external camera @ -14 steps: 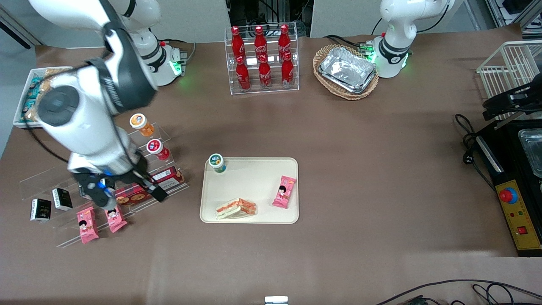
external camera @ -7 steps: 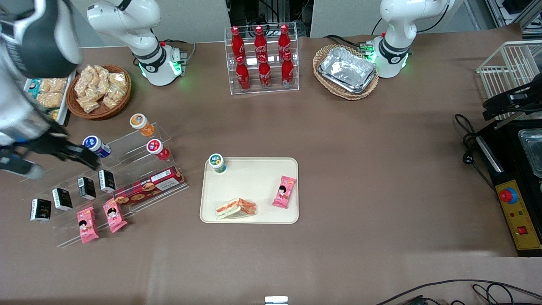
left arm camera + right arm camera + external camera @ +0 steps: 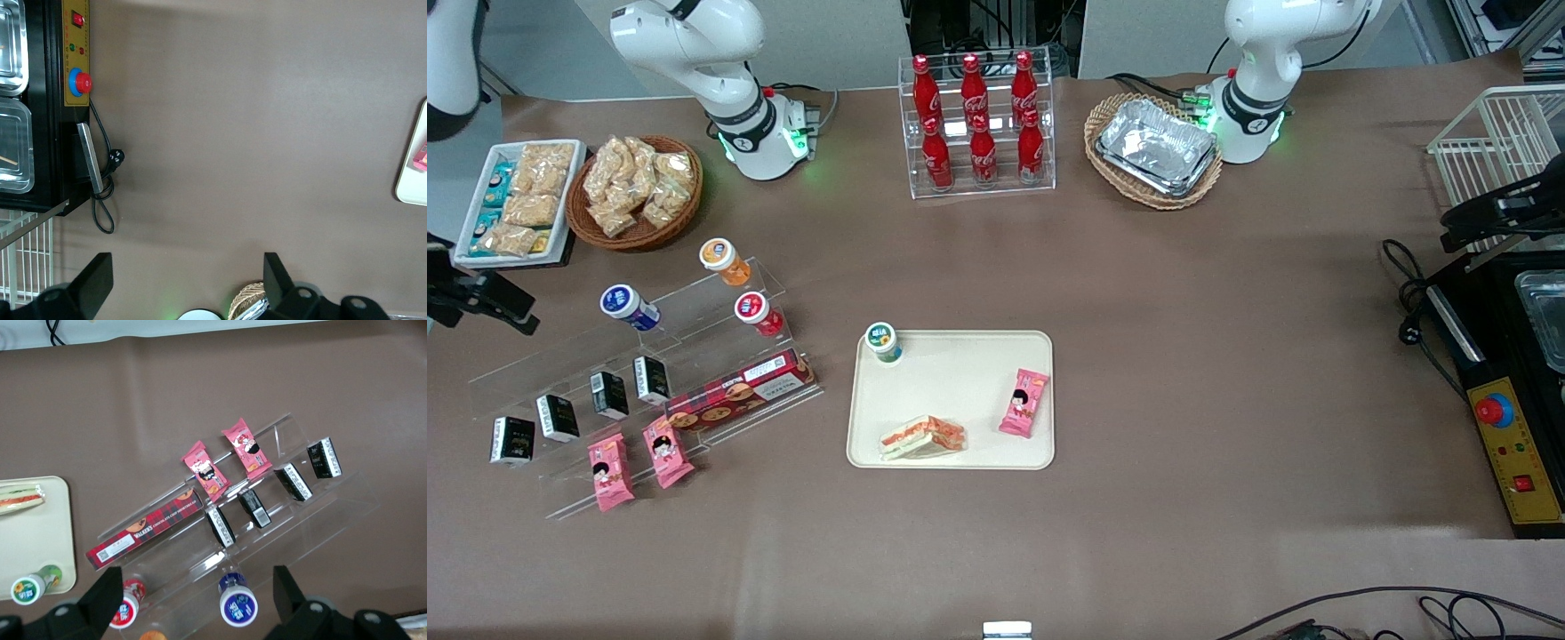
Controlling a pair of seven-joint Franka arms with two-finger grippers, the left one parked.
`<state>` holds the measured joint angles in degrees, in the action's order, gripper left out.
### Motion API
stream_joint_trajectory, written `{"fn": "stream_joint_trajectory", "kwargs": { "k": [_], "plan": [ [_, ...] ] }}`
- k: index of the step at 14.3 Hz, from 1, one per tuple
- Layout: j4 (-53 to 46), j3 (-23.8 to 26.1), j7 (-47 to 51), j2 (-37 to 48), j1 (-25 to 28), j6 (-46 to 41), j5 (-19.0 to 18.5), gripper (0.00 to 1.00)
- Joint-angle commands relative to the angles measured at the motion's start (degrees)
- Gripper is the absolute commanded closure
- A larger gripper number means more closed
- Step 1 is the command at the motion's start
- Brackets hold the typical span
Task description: Place sandwich on tray
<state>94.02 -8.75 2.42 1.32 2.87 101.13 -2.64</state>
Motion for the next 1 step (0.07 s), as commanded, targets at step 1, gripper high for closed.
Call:
{"fn": "stream_joint_trajectory", "kwargs": {
  "k": [1],
  "plan": [
    [-3.14,-0.39,-1.36,0.0,-0.23,-5.06,2.19,0.0]
  ]
}}
